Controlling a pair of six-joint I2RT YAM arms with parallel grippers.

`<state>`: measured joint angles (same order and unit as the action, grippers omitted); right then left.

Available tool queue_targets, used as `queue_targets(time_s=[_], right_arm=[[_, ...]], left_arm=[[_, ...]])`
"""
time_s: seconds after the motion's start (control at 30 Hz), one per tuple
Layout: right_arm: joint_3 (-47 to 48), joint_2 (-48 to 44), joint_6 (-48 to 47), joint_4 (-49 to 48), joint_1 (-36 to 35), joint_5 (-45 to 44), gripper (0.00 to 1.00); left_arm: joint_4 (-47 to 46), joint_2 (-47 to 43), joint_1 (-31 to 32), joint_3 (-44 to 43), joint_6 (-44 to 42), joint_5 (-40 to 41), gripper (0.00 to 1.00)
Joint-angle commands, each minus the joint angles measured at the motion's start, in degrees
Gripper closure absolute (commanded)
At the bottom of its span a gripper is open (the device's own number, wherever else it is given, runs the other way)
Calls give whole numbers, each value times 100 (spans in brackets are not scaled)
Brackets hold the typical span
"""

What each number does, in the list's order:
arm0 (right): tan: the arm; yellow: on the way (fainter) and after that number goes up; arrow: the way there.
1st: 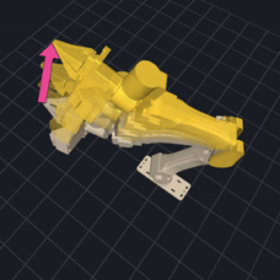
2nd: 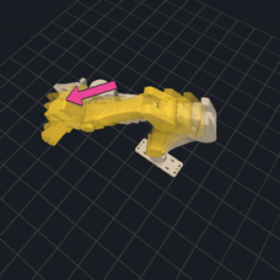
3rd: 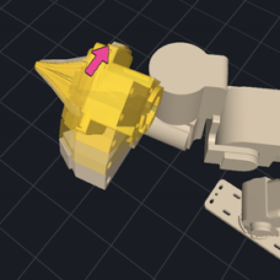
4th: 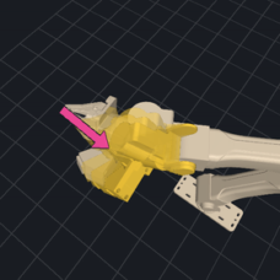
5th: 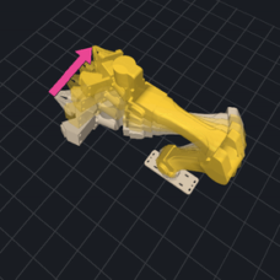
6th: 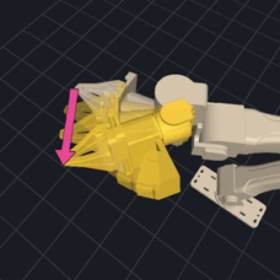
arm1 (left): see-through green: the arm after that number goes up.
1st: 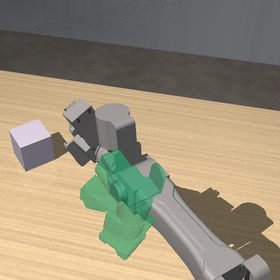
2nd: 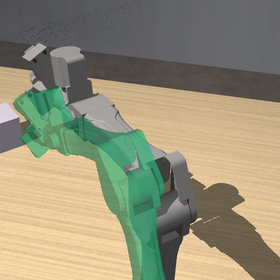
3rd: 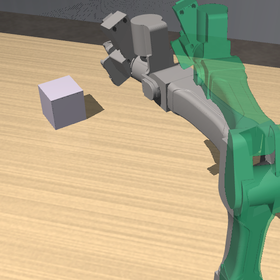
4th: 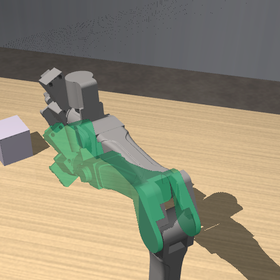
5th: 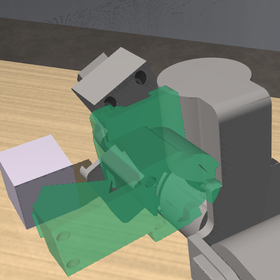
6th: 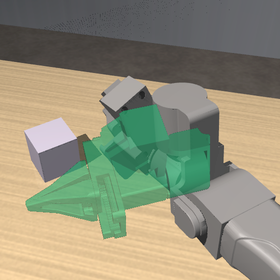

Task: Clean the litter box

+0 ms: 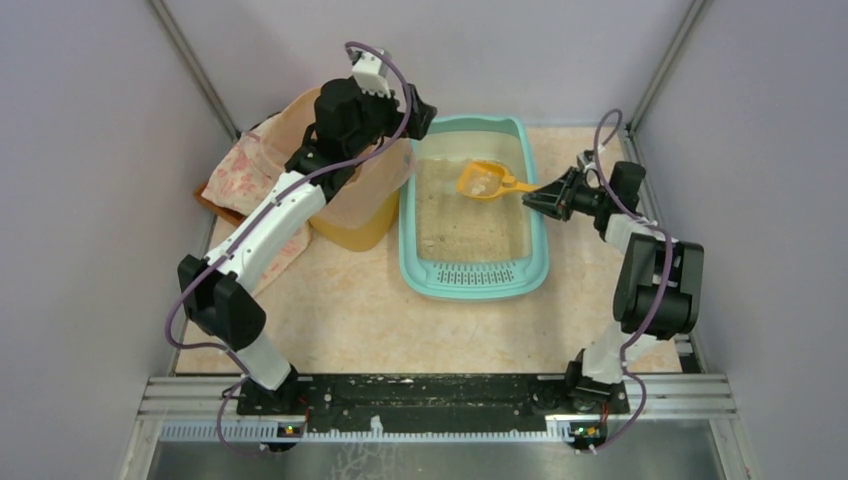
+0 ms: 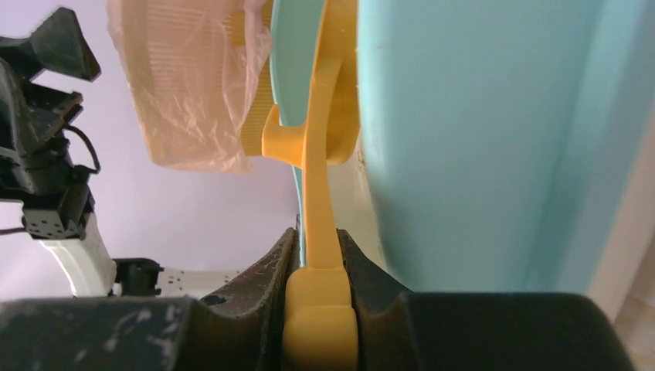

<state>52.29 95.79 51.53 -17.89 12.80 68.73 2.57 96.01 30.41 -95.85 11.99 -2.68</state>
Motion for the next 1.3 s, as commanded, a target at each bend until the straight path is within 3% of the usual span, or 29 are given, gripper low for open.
queue_targets(time_s=[0.0, 0.07, 0.2, 0.43, 0.77, 0.87, 0.97, 1.07, 1.2, 1.27], right_arm=[[597, -39, -1002, 992, -582, 68, 100], [618, -61, -1073, 1034, -513, 9, 100], [229, -104, -74, -287, -106, 171, 100], [422, -63, -238, 32, -283, 91, 100], [-33, -52, 1121, -1889, 185, 194, 100], [-97, 83, 1533, -2385, -5, 217, 100], [129, 82, 1130, -1731, -398, 261, 100], [242, -134, 411, -805, -223, 110, 100], [65, -251, 728, -1186, 60, 104, 100], [245, -300, 248, -612, -158, 142, 100]], left_arm=[[-178, 92, -39, -56, 78, -120, 4], [-184, 118, -39, -105, 76, -138, 4], [-169, 82, -65, -65, 50, -103, 4], [-200, 122, -100, -90, 115, -178, 4], [-181, 20, -167, 1, 102, -161, 4], [-179, -19, -176, 67, 116, -162, 4], [-179, -30, -179, 93, 128, -172, 4], [-154, -67, -185, 97, 98, -138, 4], [-150, -177, -189, 239, 107, -132, 4], [-159, -222, -193, 305, 136, -155, 4]])
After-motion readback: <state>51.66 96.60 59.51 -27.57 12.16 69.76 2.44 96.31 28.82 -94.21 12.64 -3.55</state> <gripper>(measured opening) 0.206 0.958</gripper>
